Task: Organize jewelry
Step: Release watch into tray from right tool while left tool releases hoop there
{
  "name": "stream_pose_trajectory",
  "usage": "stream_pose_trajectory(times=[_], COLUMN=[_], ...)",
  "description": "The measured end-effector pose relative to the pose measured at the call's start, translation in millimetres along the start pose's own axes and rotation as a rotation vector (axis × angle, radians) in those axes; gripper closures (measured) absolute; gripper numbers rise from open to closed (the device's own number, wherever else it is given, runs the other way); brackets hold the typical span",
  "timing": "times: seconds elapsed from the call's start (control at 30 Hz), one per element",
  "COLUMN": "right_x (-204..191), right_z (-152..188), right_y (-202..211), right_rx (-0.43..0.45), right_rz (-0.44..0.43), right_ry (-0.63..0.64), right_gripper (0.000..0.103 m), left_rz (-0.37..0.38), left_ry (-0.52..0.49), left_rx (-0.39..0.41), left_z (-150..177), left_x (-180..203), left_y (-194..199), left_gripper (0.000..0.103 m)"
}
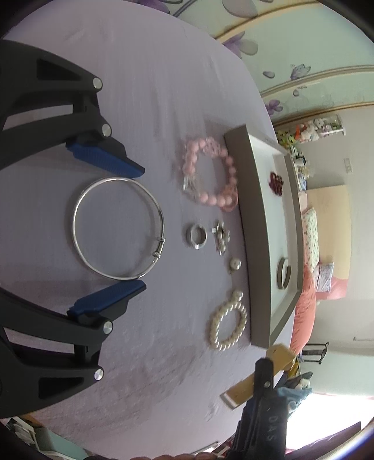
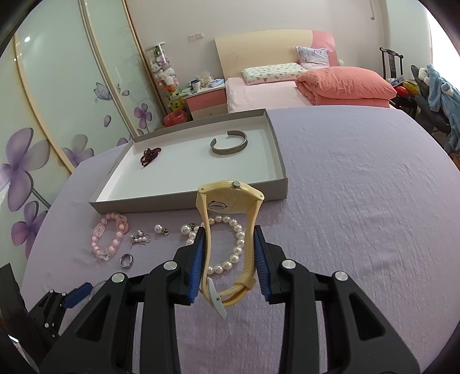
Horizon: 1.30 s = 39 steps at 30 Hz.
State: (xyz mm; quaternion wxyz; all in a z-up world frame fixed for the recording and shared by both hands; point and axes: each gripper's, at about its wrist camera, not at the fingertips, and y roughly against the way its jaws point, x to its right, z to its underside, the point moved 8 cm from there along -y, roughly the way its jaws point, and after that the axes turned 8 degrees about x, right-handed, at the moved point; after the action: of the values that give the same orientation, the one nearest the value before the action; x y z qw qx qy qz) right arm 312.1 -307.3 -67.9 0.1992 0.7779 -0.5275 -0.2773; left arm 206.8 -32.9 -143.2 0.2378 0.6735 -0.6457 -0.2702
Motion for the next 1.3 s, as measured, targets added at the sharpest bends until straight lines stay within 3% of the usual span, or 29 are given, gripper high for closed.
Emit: stream_pose_trajectory(times=[0.17,0.53,0.73,1.03,1.3], right_x=[-2.1,-9.6,-11.8,-15.6,-21.3], right_z=[-0.7,-4.4,-4.2,-15.0,-44.2], right_y=[0.9,3.3,2.7,-0.4,-14.8], right_rx=[0.002,0.015,0.013,0.023,0.049], right_rz=[-0.005,-0.013,-0.015,-0.017,-0.013], right_ry=[0.003,0.020,0.027,0.039,0.053], right_gripper=[0.070,0.070,0.070,0.070,0.070], left_rz=[-0.028,-0.123,-0.164,-0.181,-0.167], left_ry=[0.028,0.096,0.101,0.107,0.128], left_rx=[0.017,0.174,0.209,0.226,0.275], left_z=[-7.9,-60.4,-70.5,-81.5,-120.9], left_x=[-18.7,-63.1,-76.3,-86.5,-96.4], left_y=[3.6,31.8,38.0,37.1,32.1], left_gripper=[0.032,0.032,0.032,0.032,0.032])
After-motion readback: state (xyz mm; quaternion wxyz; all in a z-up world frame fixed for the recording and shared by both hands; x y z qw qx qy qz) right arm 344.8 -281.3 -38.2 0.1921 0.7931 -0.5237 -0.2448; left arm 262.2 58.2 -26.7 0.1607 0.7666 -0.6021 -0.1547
